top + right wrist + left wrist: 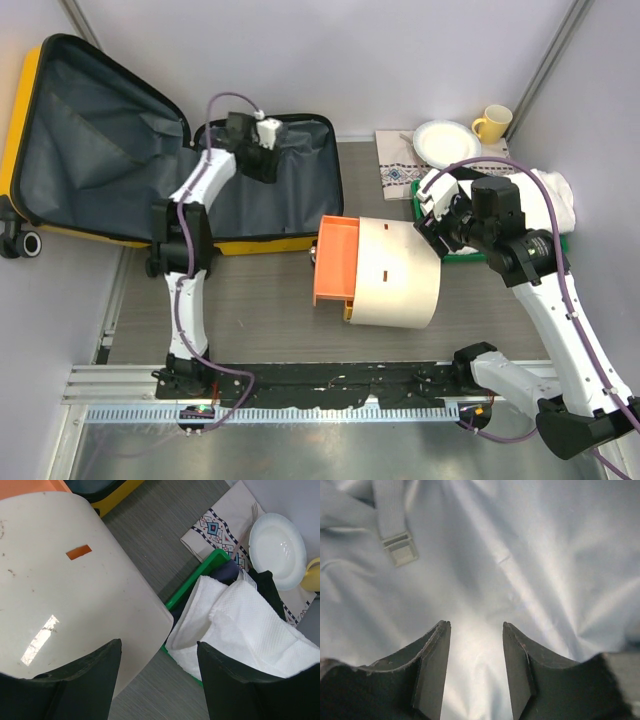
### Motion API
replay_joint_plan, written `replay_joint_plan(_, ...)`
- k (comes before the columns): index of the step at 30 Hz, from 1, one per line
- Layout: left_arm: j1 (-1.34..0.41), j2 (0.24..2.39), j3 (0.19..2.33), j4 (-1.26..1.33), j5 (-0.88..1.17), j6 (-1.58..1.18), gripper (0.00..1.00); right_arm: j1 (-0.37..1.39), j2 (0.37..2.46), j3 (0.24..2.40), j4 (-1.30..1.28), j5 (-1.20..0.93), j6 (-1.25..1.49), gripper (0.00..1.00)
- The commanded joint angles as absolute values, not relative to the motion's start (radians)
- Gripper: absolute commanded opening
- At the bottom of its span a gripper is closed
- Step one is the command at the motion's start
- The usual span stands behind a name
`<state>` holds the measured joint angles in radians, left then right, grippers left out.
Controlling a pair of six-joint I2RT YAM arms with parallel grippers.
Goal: Open, take out, and arrange the luggage
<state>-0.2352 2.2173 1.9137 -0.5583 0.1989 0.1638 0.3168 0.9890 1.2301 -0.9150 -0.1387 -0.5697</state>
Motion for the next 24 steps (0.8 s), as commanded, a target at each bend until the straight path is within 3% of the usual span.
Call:
replay_joint_plan(1,-0.196,2.171,2.045,-0.999,0.617,0.355,0.49,0.316,1.04,1.16,-1.23,-0.094,-0.588,0.69)
replay_joint_plan(3,-0.248,2.116,1.957,-1.191,0.638,0.487,0.48,0.316,1.042,1.161,-1.23,-0.094,-0.588,0.69)
replay_joint_plan(7,-0.296,2.03,1.749,-1.204,0.612,0.535,0.46,0.314,1.046,1.164,-1.229,-0.101,-0.587,0.69)
replay_joint_plan(13,-0.301,2.118,1.713,-1.177,0.574,0.482,0.45,0.314,1.057,1.167,-1.233,-0.11,-0.597,0.69)
replay_joint_plan(21,-0.279,2.148,1.652,-0.731,0.268,0.217,0.53,0.316,1.077,1.163,-1.226,-0.118,-0.609,0.69)
replay_joint_plan(24,-0.238,2.126,1.712,-0.684,0.241,0.181,0.57,0.316,1.078,1.167,-1.224,-0.121,-0.609,0.69)
